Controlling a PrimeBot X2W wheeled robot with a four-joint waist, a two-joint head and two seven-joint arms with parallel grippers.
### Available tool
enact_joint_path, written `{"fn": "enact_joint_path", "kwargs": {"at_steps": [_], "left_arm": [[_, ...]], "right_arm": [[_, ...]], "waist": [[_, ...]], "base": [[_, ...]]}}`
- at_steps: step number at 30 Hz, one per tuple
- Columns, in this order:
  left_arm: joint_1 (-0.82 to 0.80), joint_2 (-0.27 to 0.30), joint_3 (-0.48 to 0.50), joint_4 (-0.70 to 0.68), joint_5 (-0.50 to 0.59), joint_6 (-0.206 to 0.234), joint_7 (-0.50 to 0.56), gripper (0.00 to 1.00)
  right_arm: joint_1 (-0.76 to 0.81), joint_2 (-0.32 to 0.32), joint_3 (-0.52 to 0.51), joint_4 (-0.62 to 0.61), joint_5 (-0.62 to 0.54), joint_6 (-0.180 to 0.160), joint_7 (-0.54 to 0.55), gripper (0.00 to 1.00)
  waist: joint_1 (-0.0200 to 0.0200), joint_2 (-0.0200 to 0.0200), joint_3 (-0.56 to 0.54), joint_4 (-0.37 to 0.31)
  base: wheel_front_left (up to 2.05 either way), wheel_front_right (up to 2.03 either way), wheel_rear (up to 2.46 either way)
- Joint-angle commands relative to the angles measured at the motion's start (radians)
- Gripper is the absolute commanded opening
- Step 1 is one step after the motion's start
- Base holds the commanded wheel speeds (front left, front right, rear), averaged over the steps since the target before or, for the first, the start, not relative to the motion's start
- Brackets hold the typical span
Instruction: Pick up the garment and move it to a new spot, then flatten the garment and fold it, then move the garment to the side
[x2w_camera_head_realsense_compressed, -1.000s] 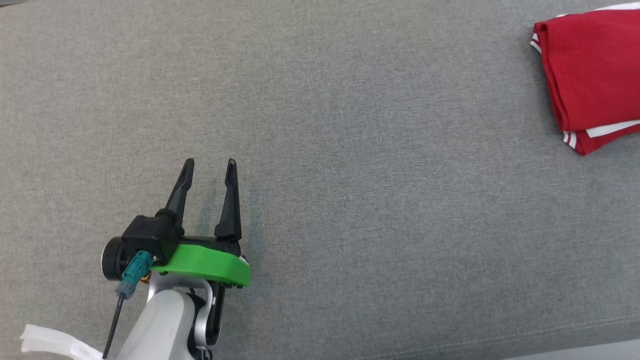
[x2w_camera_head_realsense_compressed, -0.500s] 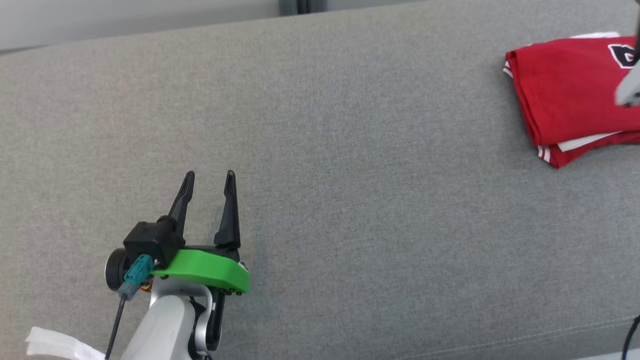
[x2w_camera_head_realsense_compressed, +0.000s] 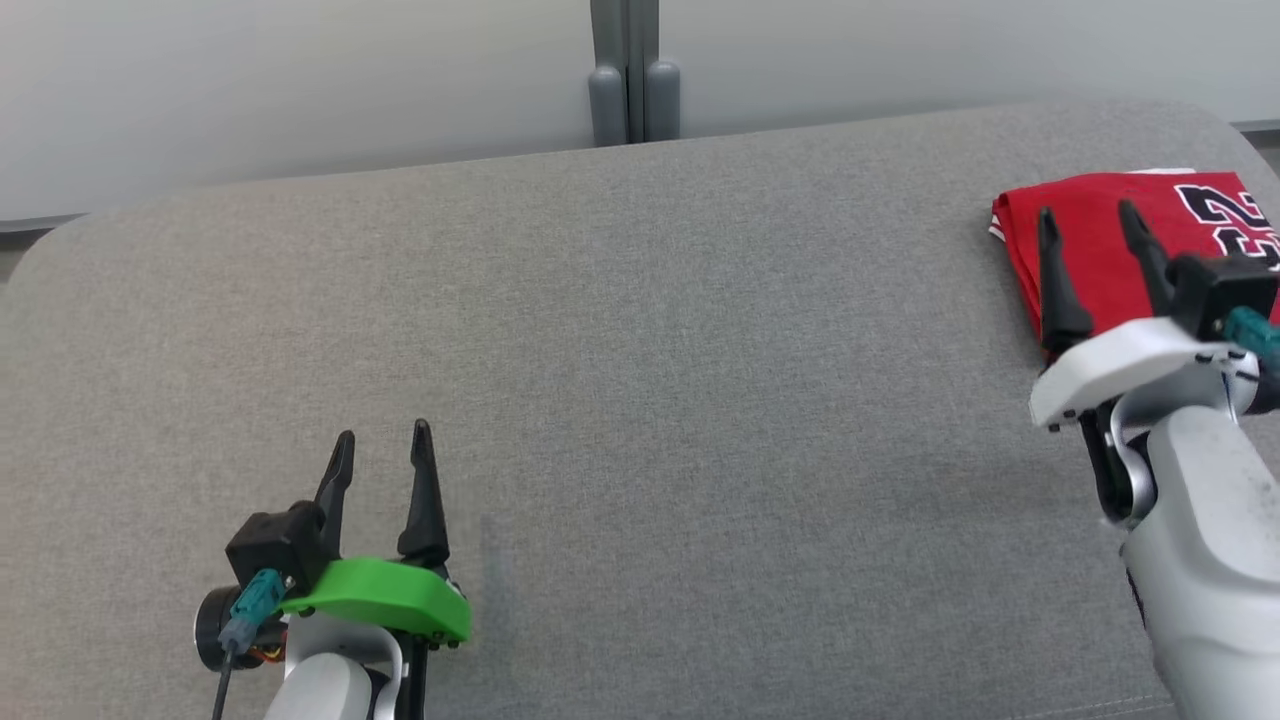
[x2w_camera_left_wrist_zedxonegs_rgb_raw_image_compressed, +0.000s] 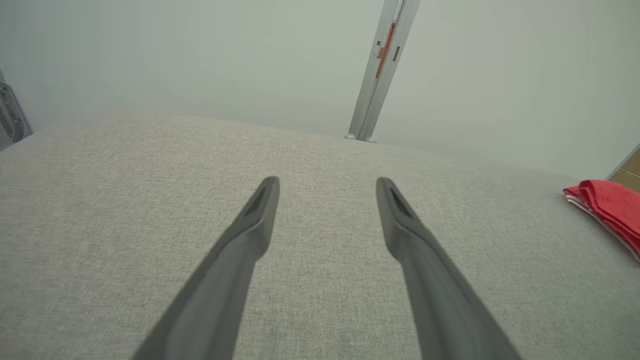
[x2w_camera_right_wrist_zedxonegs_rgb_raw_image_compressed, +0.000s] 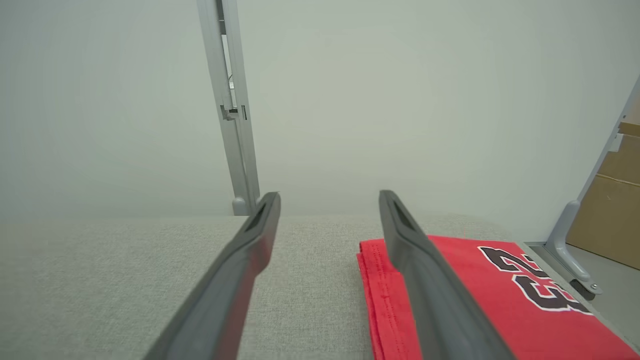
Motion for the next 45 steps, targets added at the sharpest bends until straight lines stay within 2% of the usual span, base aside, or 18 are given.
{"fn": "enact_joint_path", "kwargs": {"at_steps": [1,10,17,21,27,45], "left_arm": [[0.017,0.001,0.007,0.001,0.015,0.000,-0.004,1.00],[0.089,-0.010,0.035,-0.002,0.044,-0.004,-0.004,1.00],[0.116,-0.021,0.026,-0.013,0.080,-0.014,-0.004,1.00],[0.114,-0.032,0.019,-0.009,0.080,-0.029,-0.004,1.00],[0.115,-0.041,0.022,0.000,0.081,-0.033,-0.004,1.00],[0.098,-0.048,0.029,0.009,0.113,-0.042,-0.004,1.00]], "right_arm": [[0.043,0.015,-0.015,-0.031,-0.009,-0.002,-0.003,1.00],[0.311,0.146,-0.118,-0.303,-0.085,-0.002,-0.003,1.00],[0.457,0.182,-0.116,-0.433,-0.077,-0.002,0.011,1.00],[0.525,0.182,-0.111,-0.466,-0.031,-0.002,0.017,1.00],[0.566,0.182,-0.111,-0.469,-0.035,-0.002,0.014,1.00],[0.557,0.183,-0.075,-0.442,-0.024,-0.002,0.005,1.00]], "waist": [[0.0000,0.0000,-0.025,0.025],[0.0000,0.0000,-0.045,0.066],[0.0000,0.0000,-0.047,0.086],[0.0000,0.0000,-0.050,0.100],[0.0000,0.0000,-0.048,0.099],[0.0000,0.0000,-0.046,0.094]], "base": [[0.00,0.00,0.00],[0.00,0.00,0.00],[0.00,0.00,0.00],[0.00,0.00,0.00],[0.00,0.00,0.00],[0.00,0.00,0.00]]}}
